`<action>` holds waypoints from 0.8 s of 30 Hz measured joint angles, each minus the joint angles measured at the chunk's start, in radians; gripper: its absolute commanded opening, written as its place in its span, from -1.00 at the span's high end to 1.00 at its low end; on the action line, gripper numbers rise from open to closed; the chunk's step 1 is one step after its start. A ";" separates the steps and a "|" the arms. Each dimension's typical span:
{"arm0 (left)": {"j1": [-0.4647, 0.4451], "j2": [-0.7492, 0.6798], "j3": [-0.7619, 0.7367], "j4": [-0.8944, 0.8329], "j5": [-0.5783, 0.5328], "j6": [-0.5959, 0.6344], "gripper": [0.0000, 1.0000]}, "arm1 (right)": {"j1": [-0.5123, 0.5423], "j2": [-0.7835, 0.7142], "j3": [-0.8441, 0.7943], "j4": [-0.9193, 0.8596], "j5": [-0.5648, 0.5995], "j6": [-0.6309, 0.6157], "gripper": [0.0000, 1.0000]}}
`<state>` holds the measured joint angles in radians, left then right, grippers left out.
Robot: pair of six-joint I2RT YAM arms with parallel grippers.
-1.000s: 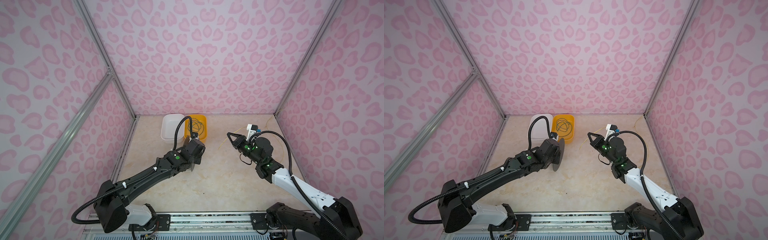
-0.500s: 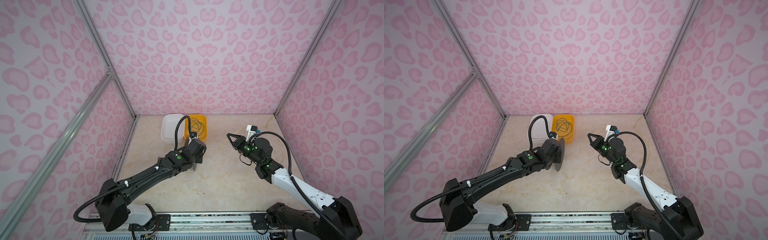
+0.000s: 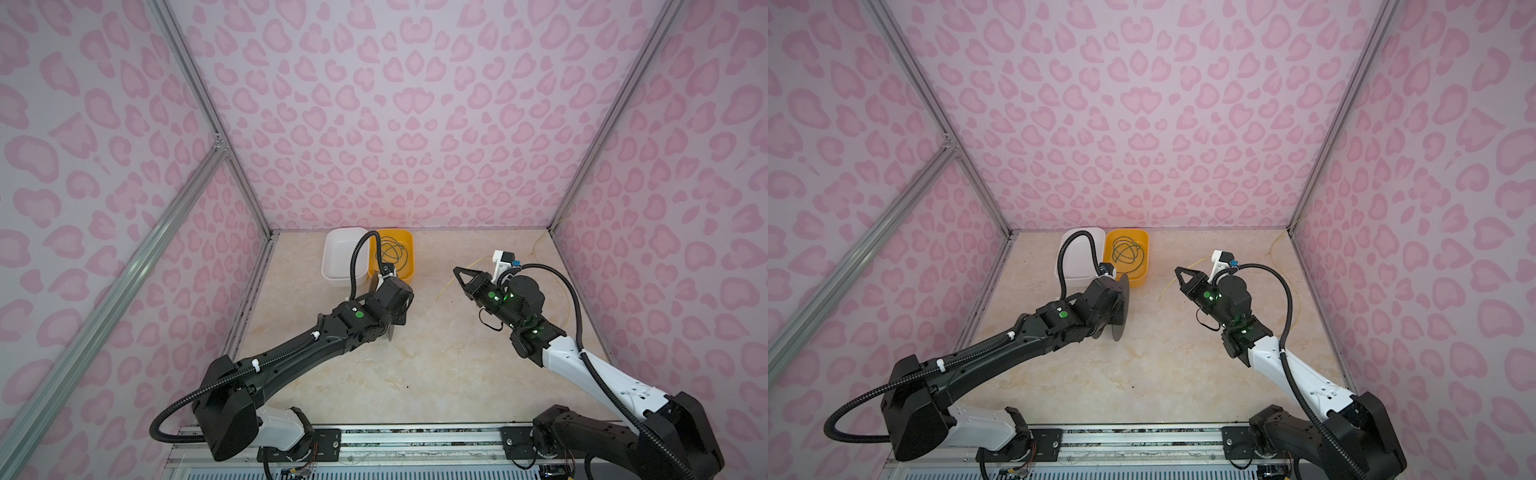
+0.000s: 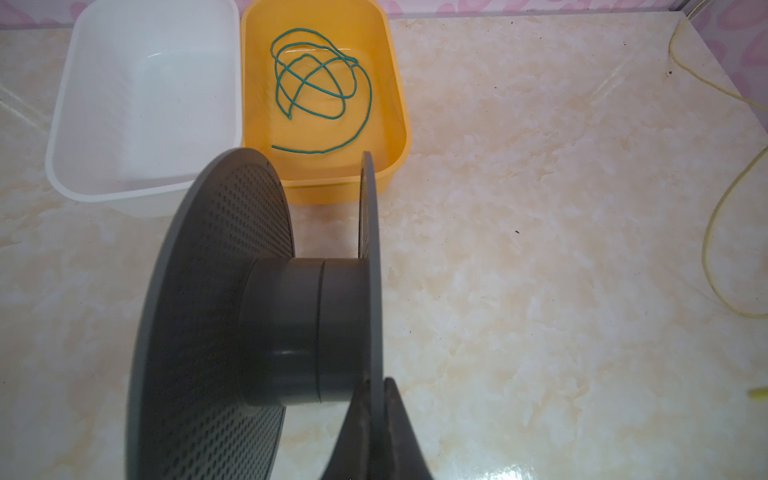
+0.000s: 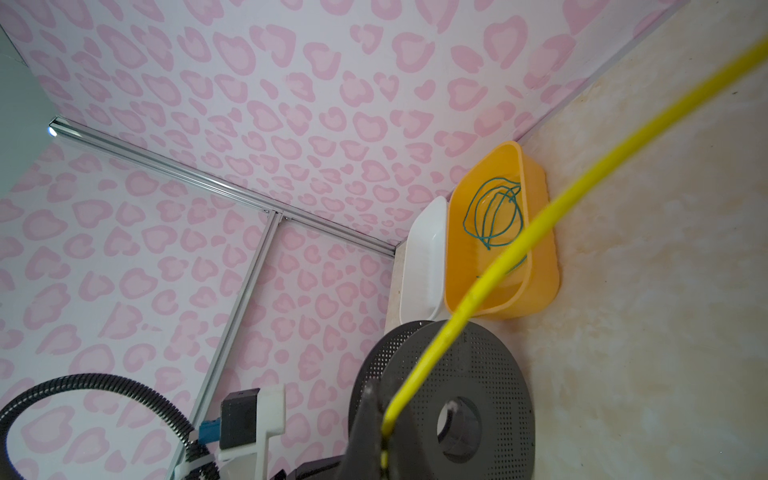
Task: Wrap the cables
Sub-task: 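Hold the upright spool with the left gripper while the right holds the cable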
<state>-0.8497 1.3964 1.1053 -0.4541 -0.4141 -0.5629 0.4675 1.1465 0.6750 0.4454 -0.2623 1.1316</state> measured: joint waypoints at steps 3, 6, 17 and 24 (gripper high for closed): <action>0.000 0.000 0.001 0.000 0.006 0.008 0.62 | 0.000 0.000 0.000 0.002 0.000 0.000 1.00; 0.000 0.000 0.004 0.000 0.008 0.011 0.55 | 0.000 0.000 0.000 0.002 0.000 0.000 1.00; 0.000 -0.001 0.010 -0.001 0.014 0.027 0.32 | 0.000 0.000 0.000 0.002 0.000 0.001 1.00; 0.000 -0.013 0.026 -0.005 0.024 0.042 0.05 | 0.000 0.002 0.000 0.002 -0.002 0.001 1.00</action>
<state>-0.8494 1.3830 1.1313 -0.4587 -0.3897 -0.5213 0.4679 1.1484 0.6750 0.4469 -0.2646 1.1328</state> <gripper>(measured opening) 0.449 0.049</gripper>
